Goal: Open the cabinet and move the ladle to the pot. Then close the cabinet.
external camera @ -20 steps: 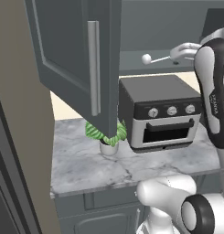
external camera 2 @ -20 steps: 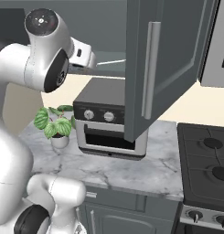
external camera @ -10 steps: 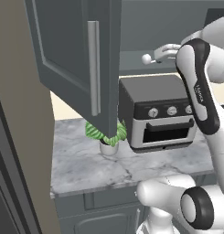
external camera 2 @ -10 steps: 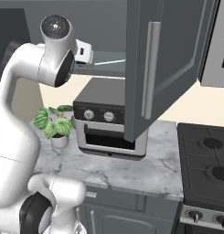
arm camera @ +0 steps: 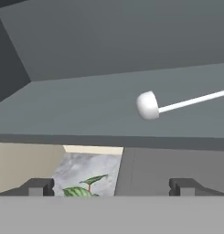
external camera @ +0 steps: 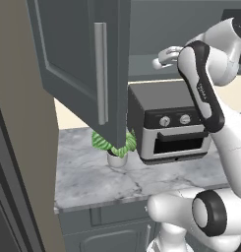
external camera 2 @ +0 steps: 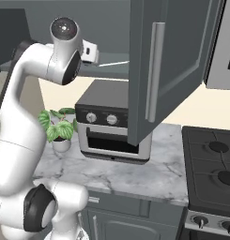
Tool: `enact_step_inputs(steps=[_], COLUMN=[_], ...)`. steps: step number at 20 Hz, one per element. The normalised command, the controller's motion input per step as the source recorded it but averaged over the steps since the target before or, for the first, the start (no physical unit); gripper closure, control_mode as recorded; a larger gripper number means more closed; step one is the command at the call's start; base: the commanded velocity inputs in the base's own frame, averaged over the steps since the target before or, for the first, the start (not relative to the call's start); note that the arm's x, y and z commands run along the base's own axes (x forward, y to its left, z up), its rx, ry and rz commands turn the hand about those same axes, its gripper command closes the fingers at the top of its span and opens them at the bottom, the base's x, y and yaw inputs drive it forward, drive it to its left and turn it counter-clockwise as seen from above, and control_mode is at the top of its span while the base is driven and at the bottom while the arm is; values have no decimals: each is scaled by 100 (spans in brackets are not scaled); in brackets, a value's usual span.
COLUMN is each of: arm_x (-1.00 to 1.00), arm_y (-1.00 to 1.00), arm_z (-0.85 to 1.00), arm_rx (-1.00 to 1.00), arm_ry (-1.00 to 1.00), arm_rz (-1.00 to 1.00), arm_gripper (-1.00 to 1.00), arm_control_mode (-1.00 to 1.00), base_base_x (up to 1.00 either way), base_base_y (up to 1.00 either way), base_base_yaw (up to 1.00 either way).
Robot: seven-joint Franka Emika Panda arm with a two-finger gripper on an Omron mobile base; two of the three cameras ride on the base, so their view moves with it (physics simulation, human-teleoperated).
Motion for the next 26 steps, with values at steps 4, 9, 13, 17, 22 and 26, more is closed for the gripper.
enact_step_inputs(steps=[4, 9, 13, 17, 22, 26], arm_x=[27, 28, 27, 26, 27, 30], arm_y=[0, 0, -1, -8, -14, -11], arm_z=[0, -4, -9, -9, -9, -8], arm_rx=[-1, -1, -2, -2, -2, 0], arm_ry=[0, 0, 0, 0, 0, 1], arm_rz=[0, 0, 0, 0, 0, 0], arm_gripper=[-100, -100, -100, -100, -100, -100], arm_control_mode=[-100, -100, -100, -100, -100, -100], base_base_x=[0, 0, 0, 0, 0, 0], base_base_y=[0, 0, 0, 0, 0, 0], base_base_yaw=[0, 0, 0, 0, 0, 0])
